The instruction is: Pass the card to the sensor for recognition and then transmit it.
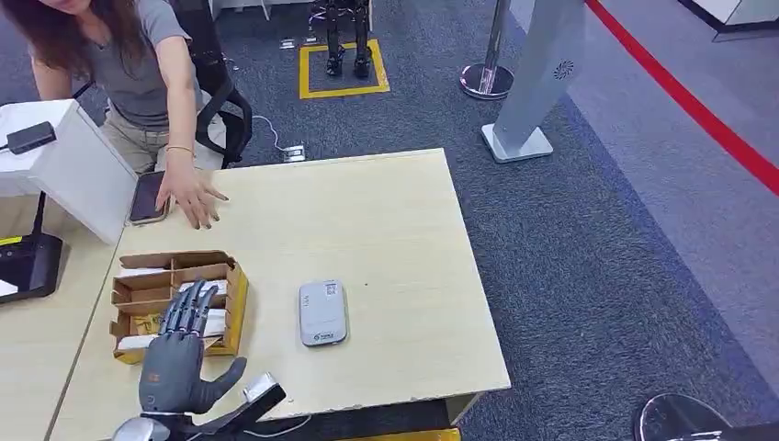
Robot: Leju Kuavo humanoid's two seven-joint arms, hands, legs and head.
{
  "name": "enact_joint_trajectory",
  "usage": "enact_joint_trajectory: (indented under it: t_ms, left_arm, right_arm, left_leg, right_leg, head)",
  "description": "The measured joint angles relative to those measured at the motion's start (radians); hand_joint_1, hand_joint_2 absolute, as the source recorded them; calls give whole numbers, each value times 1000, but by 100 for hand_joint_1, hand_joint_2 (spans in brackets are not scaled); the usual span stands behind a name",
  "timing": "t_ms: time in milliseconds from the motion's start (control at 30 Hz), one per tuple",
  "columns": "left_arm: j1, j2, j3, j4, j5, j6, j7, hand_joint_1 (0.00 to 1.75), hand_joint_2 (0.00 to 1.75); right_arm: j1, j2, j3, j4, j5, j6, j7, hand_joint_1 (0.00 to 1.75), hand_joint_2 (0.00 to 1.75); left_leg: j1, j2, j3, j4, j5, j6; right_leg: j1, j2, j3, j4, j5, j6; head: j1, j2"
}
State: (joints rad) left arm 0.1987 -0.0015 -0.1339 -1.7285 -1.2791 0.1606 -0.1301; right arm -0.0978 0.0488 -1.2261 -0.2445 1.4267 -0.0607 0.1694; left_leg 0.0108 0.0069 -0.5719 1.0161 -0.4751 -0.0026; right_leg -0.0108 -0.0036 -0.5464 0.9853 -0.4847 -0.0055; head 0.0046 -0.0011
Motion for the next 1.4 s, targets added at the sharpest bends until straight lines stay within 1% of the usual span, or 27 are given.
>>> enact_joint_trajectory:
  t_ms: [200, 333, 400, 467, 567, 733, 800, 833, 867, 933, 1100, 1200, 1267, 1400]
  left_arm:
    - [0, 27, -25, 14, -5, 0, 26, 0, 175]
    - [3, 63, -53, 36, -18, 0, 55, 0, 175]
    - [3, 78, -69, 45, -35, 1, 79, 0, 175]
    - [4, 91, -81, 50, -63, 3, 107, 0, 175]
    - [4, 106, -95, 50, -143, 4, 159, 0, 175]
    - [8, 131, -113, 49, -217, -10, 207, 0, 175]
    - [11, 146, -120, 48, -252, -11, 235, 0, 175]
    - [10, 155, -124, 46, -266, -10, 256, 0, 175]
    - [9, 168, -136, 42, -279, -10, 292, 0, 175]
    - [-3, 203, -166, 36, -286, -15, 382, 0, 175]
    - [-52, 295, -277, 20, -293, -48, 560, 0, 175]
    - [-82, 346, -345, 11, -293, -66, 630, 0, 175]
    - [-96, 369, -382, 5, -293, -76, 663, 0, 175]
    - [-130, 415, -445, -6, -293, -115, 750, 0, 175]
  right_arm:
    - [0, 0, 8, 0, 1, 0, -2, 0, 0]
    - [0, 0, 11, 0, 1, 0, -1, 0, 0]
    - [0, 0, 12, 0, 1, -1, 1, 0, 0]
    - [0, 0, 12, 0, 1, -1, 5, 0, 0]
    - [0, 0, 12, 0, -3, -4, 7, 0, 0]
    - [0, 0, 12, 0, -9, -6, 9, 0, 0]
    - [1, 0, 12, 0, -11, -9, 10, 0, 0]
    - [1, 0, 12, 0, -12, -10, 10, 0, 0]
    - [0, 0, 12, 0, -13, -10, 9, 0, 0]
    - [0, 0, 12, 0, -14, -11, 9, 0, 0]
    - [0, 0, 12, 0, -17, -17, 9, 0, 0]
    - [0, 0, 12, 0, -17, -18, 9, 0, 0]
    - [0, 0, 11, 0, -17, -18, 10, 0, 0]
    - [0, 1, 11, 0, -17, -18, 18, 0, 0]
  left_leg:
    - [0, 0, 0, 0, 0, 0]
    - [0, 0, 0, 0, 0, 0]
    - [0, 0, 0, 0, 0, 0]
    - [0, 0, 0, 0, 0, 0]
    - [0, 0, 0, 0, 0, 0]
    - [0, 0, 0, 0, 0, 0]
    - [0, 0, 0, 0, 0, 0]
    - [0, 0, 0, 0, 0, 0]
    - [0, 0, 0, 0, 0, 0]
    - [0, 0, 0, 0, 0, 0]
    - [0, 0, 0, 0, 0, 0]
    - [0, 0, 0, 0, 0, 0]
    - [0, 0, 0, 0, 0, 0]
    - [0, 0, 0, 0, 0, 0]
  right_leg:
    - [0, 0, 0, 0, 0, 0]
    - [0, 0, 0, 0, 0, 0]
    - [0, 0, 0, 0, 0, 0]
    - [0, 0, 0, 0, 0, 0]
    - [0, 0, 0, 0, 0, 0]
    - [0, 0, 0, 0, 0, 0]
    - [0, 0, 0, 0, 0, 0]
    - [0, 0, 0, 0, 0, 0]
    - [0, 0, 0, 0, 0, 0]
    - [0, 0, 0, 0, 0, 0]
    - [0, 0, 0, 0, 0, 0]
    - [0, 0, 0, 0, 0, 0]
    - [0, 0, 0, 0, 0, 0]
    - [0, 0, 0, 0, 0, 0]
  head:
    - [0, 0]
    - [0, 0]
    - [0, 0]
    - [0, 0]
    - [0, 0]
    - [0, 0]
    - [0, 0]
    - [0, 0]
    - [0, 0]
    - [0, 0]
    - [0, 0]
    - [0, 0]
    - [0, 0]
    - [0, 0]
